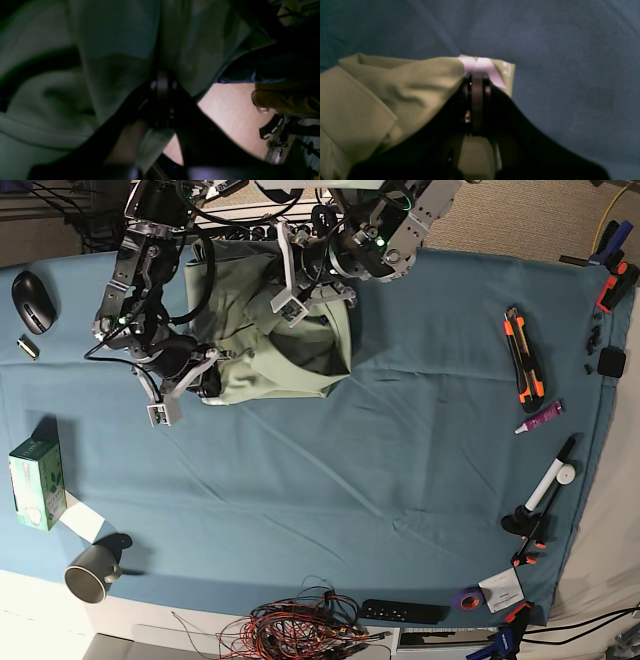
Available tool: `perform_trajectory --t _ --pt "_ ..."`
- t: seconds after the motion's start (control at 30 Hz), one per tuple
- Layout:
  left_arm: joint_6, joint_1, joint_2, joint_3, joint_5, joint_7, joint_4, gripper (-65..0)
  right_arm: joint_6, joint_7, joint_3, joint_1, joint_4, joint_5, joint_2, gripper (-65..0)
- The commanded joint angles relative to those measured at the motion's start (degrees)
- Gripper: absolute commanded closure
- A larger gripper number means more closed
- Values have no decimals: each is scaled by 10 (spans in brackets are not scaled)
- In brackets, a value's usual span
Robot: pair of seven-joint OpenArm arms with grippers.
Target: Fold the T-shirt properly
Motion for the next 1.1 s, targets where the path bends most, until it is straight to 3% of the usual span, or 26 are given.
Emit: perform_trajectory --t 0.0,0.23,0.47,0.63,0.87,0.93,1.0,1.07 --pt "0 3 -2 0 10 39 4 0 0 3 0 7 6 -6 9 0" --pt "-16 3 -3 0 15 110 33 0 -8 11 0 7 6 -38 50 0" --pt "-17 2 -2 0 31 110 65 0 -25 16 1 10 6 -41 73 0" --pt "-93 3 -2 0 26 102 141 0 -25 15 9 35 6 -44 73 0" --pt "-103 6 -3 0 55 97 199 0 -21 15 42 94 6 -46 73 0" --pt "-101 11 -6 0 71 97 199 -87 -21 15 41 102 6 -45 73 0" --pt "-97 16 -15 0 81 96 199 -173 -22 18 37 103 6 -45 73 -65" --pt "-70 21 -26 0 106 93 199 -199 -27 15 35 103 3 -36 73 -134"
